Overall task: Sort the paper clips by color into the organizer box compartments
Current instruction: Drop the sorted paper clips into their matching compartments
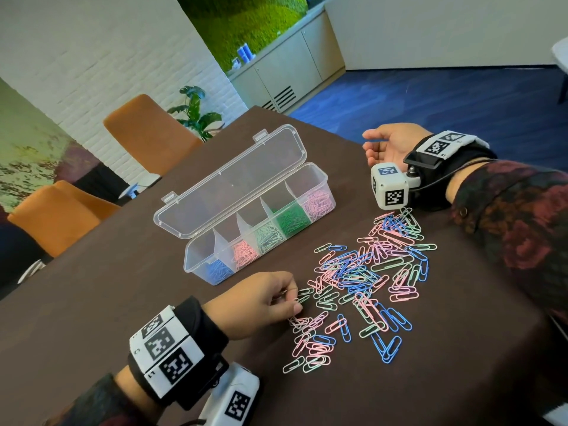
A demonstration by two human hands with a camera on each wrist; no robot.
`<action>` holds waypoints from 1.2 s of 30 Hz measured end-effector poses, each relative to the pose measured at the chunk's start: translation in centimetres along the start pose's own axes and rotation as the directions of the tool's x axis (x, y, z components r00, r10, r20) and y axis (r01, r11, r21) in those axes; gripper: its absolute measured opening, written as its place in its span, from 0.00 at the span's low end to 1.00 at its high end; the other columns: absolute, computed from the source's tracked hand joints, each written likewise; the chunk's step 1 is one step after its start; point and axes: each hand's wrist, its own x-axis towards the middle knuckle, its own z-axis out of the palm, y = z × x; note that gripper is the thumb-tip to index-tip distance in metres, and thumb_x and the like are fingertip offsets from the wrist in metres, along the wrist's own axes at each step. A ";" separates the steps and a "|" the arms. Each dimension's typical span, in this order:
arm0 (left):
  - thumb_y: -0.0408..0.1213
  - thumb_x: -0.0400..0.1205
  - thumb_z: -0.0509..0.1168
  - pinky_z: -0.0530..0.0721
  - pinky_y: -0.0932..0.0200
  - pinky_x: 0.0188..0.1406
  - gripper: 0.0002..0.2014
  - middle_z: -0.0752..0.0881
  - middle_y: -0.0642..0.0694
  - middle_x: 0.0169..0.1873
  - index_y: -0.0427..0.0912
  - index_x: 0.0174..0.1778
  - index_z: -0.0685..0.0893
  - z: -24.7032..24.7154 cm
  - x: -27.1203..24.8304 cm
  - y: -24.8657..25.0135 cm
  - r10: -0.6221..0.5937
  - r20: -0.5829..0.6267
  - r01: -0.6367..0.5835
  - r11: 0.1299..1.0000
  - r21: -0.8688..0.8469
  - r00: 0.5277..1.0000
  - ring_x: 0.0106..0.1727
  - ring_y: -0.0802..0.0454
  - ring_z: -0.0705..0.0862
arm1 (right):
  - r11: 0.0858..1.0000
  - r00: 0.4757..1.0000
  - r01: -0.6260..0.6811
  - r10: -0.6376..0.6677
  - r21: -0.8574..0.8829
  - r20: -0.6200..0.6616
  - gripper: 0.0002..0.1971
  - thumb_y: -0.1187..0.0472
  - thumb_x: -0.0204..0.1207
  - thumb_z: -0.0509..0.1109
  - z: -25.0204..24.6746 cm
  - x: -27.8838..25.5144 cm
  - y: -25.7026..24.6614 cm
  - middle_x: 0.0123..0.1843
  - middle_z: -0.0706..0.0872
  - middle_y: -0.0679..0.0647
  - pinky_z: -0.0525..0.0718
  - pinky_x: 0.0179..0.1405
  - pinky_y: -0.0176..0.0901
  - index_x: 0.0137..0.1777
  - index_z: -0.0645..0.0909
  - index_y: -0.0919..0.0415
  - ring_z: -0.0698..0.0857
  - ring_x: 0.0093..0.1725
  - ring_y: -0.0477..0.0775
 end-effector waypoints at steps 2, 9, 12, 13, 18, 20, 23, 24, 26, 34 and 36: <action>0.43 0.80 0.66 0.66 0.65 0.31 0.11 0.73 0.60 0.24 0.49 0.35 0.72 -0.1 -0.1 0.0 0.014 -0.016 -0.015 0.997 -0.072 1.000 0.28 0.59 0.66 | 1.000 1.000 0.001 -0.001 0.005 -0.003 0.06 0.62 0.81 0.63 -0.1 0.1 0.0 0.40 0.78 0.55 0.81 0.24 0.33 0.51 0.80 0.63 0.76 0.32 0.49; 0.43 0.66 0.76 0.70 0.68 0.23 0.16 0.82 0.46 0.29 0.42 0.35 0.75 -0.5 -0.3 -1.8 -0.111 -0.192 -0.045 0.747 -0.663 0.975 0.23 0.56 0.71 | 1.000 1.000 -0.030 0.030 -0.009 0.002 0.05 0.62 0.79 0.66 -0.2 0.3 0.0 0.38 0.78 0.54 0.81 0.23 0.33 0.45 0.79 0.64 0.76 0.30 0.48; 0.45 0.55 0.85 0.70 0.68 0.20 0.21 0.82 0.45 0.29 0.43 0.30 0.79 -0.8 -0.1 -2.1 -0.171 -0.227 -0.115 0.497 -0.860 0.959 0.21 0.57 0.70 | 1.000 1.000 -0.006 0.006 -0.005 -0.001 0.05 0.62 0.80 0.64 -0.2 0.3 0.0 0.39 0.78 0.55 0.81 0.23 0.33 0.48 0.80 0.63 0.76 0.31 0.49; 0.45 0.55 0.85 0.70 0.68 0.19 0.20 0.82 0.45 0.28 0.44 0.29 0.80 -0.9 0.0 -2.1 -0.191 -0.232 -0.131 0.430 -0.893 0.954 0.21 0.58 0.70 | 1.000 1.000 0.000 0.000 -0.005 -0.002 0.05 0.62 0.80 0.64 -0.2 0.3 0.0 0.40 0.78 0.55 0.81 0.23 0.33 0.49 0.80 0.63 0.76 0.31 0.49; 0.31 0.76 0.68 0.70 0.69 0.19 0.08 0.81 0.48 0.27 0.40 0.35 0.74 -3.0 0.5 -1.2 -0.340 -0.420 -0.137 0.618 -0.774 0.842 0.20 0.59 0.69 | 1.000 1.000 -0.012 0.012 -0.017 0.000 0.04 0.63 0.80 0.65 -0.2 0.2 0.0 0.38 0.77 0.54 0.80 0.22 0.33 0.47 0.79 0.63 0.76 0.30 0.49; 0.30 0.82 0.64 0.72 0.67 0.23 0.08 0.81 0.48 0.28 0.40 0.38 0.76 -5.0 0.8 -1.0 -0.329 -0.532 -0.004 0.848 -0.530 0.780 0.22 0.57 0.70 | 1.000 1.000 -0.011 0.011 -0.022 0.001 0.05 0.62 0.80 0.65 -0.2 0.2 0.0 0.38 0.77 0.54 0.80 0.22 0.33 0.46 0.79 0.64 0.76 0.30 0.49; 0.35 0.82 0.64 0.73 0.62 0.29 0.07 0.81 0.47 0.30 0.40 0.39 0.78 -7.5 2.2 -1.4 -0.266 -0.567 0.255 0.962 -0.101 0.780 0.26 0.53 0.73 | 1.000 1.000 0.012 -0.012 -0.011 0.003 0.05 0.63 0.80 0.64 -0.3 0.3 0.0 0.39 0.78 0.55 0.80 0.22 0.33 0.49 0.80 0.63 0.76 0.31 0.49; 0.36 0.82 0.64 0.72 0.61 0.30 0.06 0.80 0.47 0.31 0.39 0.40 0.78 -8.0 2.9 -1.5 -0.256 -0.563 0.316 0.949 0.010 0.786 0.28 0.53 0.73 | 1.000 1.000 0.019 -0.019 -0.009 0.003 0.05 0.63 0.80 0.64 -0.3 0.3 0.0 0.39 0.78 0.55 0.80 0.22 0.33 0.50 0.80 0.63 0.76 0.31 0.49; 0.35 0.81 0.64 0.71 0.61 0.31 0.04 0.79 0.48 0.34 0.38 0.43 0.79 -8.7 4.2 -1.7 -0.264 -0.555 0.384 0.917 0.109 0.789 0.33 0.51 0.75 | 1.000 1.000 0.029 -0.029 -0.012 0.005 0.05 0.63 0.81 0.63 -0.2 0.3 0.0 0.40 0.77 0.55 0.80 0.22 0.33 0.50 0.80 0.63 0.76 0.31 0.49; 0.29 0.82 0.60 0.84 0.51 0.47 0.06 0.88 0.39 0.48 0.37 0.51 0.80 -8.9 5.2 -2.2 -0.345 -0.481 0.358 0.931 -0.068 0.806 0.47 0.42 0.86 | 0.999 1.000 0.026 -0.026 -0.021 0.011 0.05 0.63 0.80 0.63 -0.1 0.1 0.1 0.39 0.77 0.55 0.80 0.22 0.33 0.49 0.80 0.63 0.76 0.31 0.49; 0.28 0.81 0.61 0.85 0.50 0.48 0.06 0.88 0.41 0.48 0.39 0.49 0.81 -8.7 4.8 -2.1 -0.306 -0.511 0.329 0.943 -0.048 0.803 0.48 0.42 0.86 | 0.999 1.000 0.027 -0.027 -0.021 0.008 0.05 0.63 0.80 0.63 -0.1 0.1 0.0 0.39 0.78 0.55 0.80 0.22 0.33 0.49 0.80 0.63 0.76 0.31 0.49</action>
